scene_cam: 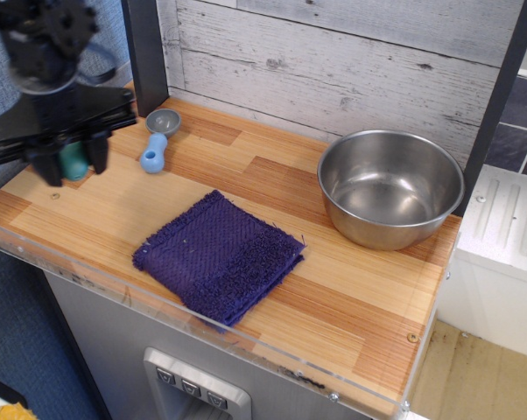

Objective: Pick up the green sausage and placed it on left side of blue cloth

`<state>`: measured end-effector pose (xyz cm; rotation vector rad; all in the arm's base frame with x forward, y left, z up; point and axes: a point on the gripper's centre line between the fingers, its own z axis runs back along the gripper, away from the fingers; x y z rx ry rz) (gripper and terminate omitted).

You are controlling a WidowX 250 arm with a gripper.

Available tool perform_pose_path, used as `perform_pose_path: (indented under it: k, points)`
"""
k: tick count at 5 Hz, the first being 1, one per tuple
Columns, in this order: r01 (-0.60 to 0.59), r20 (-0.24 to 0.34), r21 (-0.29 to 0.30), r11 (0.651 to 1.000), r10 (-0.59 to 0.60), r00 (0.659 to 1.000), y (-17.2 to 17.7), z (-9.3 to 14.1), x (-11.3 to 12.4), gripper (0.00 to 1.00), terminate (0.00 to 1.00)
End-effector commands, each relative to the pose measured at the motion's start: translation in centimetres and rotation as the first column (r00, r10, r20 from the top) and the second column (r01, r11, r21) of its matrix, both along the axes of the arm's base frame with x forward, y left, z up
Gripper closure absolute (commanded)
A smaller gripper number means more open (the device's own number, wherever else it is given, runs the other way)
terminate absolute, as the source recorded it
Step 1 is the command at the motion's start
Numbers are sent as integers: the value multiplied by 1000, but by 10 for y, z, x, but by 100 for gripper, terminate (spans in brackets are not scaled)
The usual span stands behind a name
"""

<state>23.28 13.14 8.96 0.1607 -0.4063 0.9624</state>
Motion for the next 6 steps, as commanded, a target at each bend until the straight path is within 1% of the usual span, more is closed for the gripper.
perform_pose_path:
  k: [1, 2, 3, 4, 5, 6]
  points:
    - [-88, 21, -12, 996, 88, 996, 17, -13, -3, 100, 0]
    - [-126, 5, -42, 991, 127, 992, 22, -27, -1, 100, 0]
    - [-146, -9, -38, 989, 146, 989, 28, -41, 1, 100, 0]
    - [-134, -25, -34, 990, 133, 991, 33, -50, 4, 100, 0]
    - [-104, -33, -56, 993, 102, 994, 38, -60, 8, 100, 0]
    - [-93, -30, -56, 994, 91, 995, 36, -61, 11, 100, 0]
